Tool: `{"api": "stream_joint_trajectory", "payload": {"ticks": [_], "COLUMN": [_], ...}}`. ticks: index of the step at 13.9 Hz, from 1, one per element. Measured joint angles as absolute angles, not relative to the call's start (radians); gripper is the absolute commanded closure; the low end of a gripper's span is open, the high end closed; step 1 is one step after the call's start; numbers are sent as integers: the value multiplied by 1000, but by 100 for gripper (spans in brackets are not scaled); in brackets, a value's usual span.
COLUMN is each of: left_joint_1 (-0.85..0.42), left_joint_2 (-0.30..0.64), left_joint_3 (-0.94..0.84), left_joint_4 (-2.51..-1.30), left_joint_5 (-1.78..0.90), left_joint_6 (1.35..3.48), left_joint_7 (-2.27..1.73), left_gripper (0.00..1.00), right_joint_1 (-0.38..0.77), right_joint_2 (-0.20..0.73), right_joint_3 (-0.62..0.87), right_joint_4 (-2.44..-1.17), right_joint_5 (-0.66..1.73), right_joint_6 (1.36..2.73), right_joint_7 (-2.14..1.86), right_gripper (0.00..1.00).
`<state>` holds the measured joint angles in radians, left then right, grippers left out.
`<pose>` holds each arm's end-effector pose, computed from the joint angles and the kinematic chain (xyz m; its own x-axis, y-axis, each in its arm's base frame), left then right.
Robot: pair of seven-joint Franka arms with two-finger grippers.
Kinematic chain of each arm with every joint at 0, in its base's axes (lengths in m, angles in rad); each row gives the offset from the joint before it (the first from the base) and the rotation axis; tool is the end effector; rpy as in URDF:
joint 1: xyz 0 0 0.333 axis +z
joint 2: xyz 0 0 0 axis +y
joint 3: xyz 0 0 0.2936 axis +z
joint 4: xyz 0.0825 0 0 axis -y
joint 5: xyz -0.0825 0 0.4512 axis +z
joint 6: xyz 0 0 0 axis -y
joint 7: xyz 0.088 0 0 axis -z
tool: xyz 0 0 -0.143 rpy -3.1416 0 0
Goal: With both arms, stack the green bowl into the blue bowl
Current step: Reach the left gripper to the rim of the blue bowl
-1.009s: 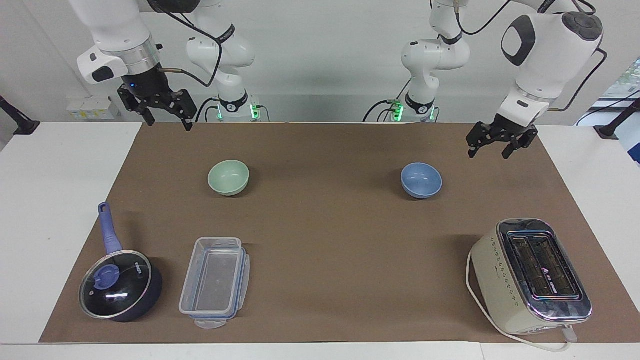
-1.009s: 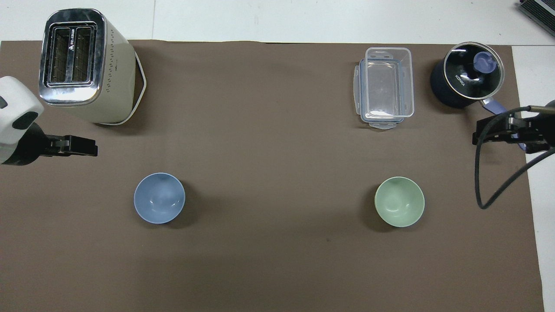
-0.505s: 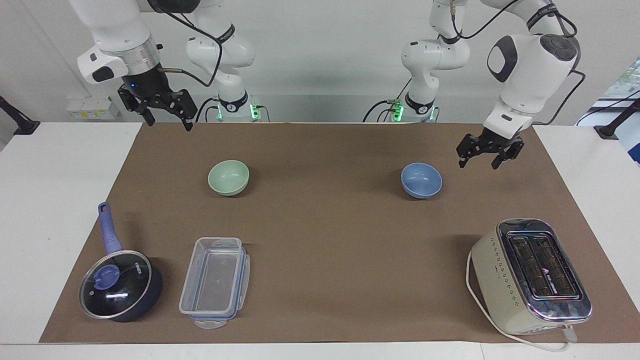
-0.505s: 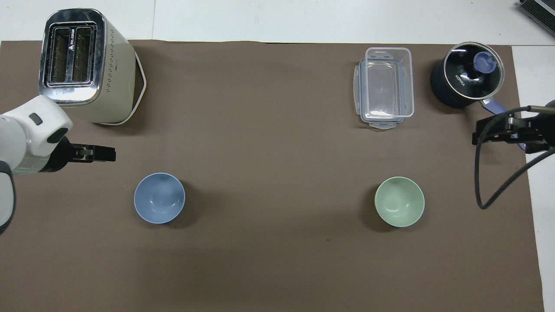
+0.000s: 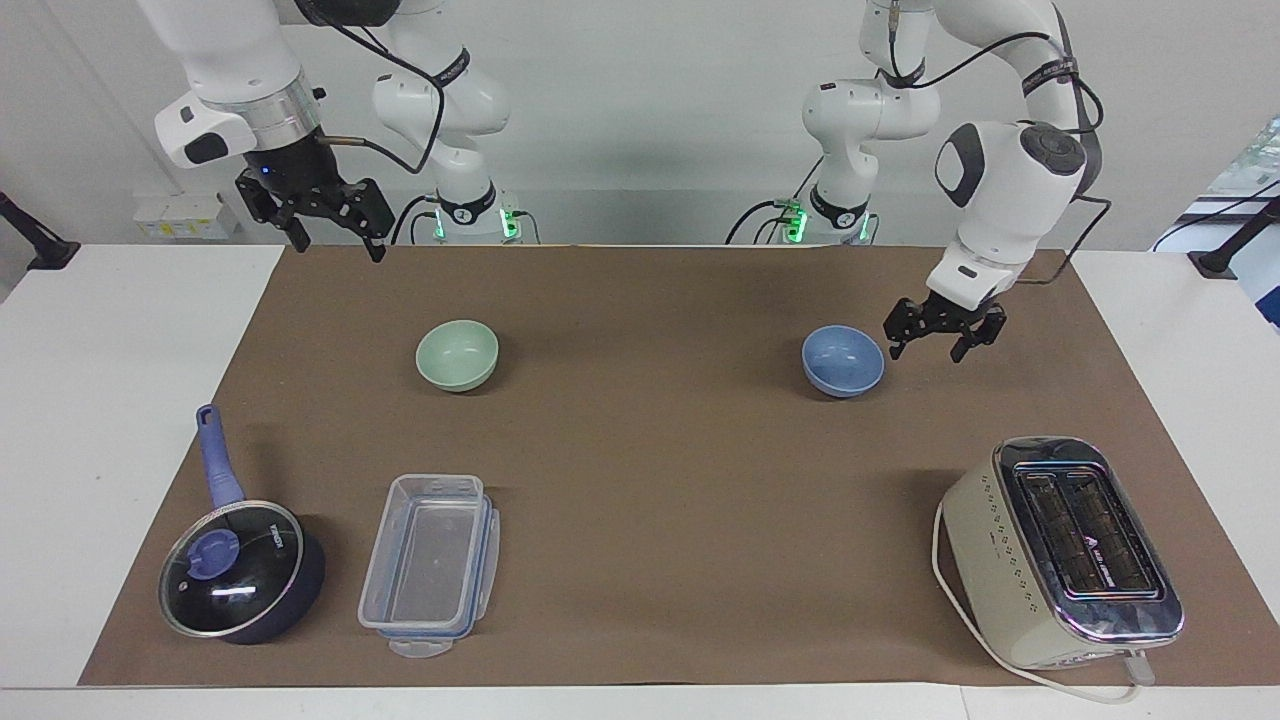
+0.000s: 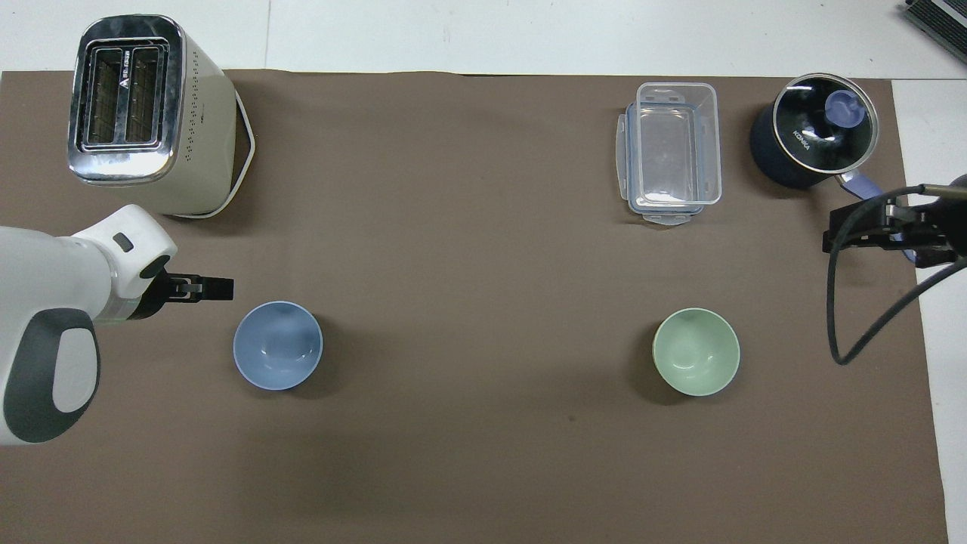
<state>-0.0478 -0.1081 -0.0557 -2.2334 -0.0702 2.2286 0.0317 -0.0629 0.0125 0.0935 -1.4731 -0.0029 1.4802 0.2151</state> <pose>0.5762 -0.0639 0.3332 0.9904 -0.0919 0.1036 -0.0975 -0.9940 0.0504 0.6157 0.0181 0.6027 0.9830 -0.1837 -0.0049 -0.1837 -0.9830 0.0028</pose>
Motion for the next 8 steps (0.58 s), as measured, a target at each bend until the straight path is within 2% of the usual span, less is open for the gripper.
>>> {"api": "stream_joint_trajectory", "payload": {"ticks": [4,8], "left_joint_1": [-79,-99], "left_joint_2": [-90,-62], "left_joint_3": [-59,-59], "left_joint_4": [-2378,-2455], "left_joint_5": [-70,-71], "left_joint_6": [2363,2446], "left_joint_7": [33,33], "left_gripper": [0,0], "right_joint_1": [-63,-63], "right_joint_2": [12,12], "right_joint_3": [93,93], "right_joint_4": [-1473,-1473], "right_joint_5": [-3,-3], "right_joint_6": [1480,1480], "right_joint_7": [215,215], "right_gripper": [0,0]}}
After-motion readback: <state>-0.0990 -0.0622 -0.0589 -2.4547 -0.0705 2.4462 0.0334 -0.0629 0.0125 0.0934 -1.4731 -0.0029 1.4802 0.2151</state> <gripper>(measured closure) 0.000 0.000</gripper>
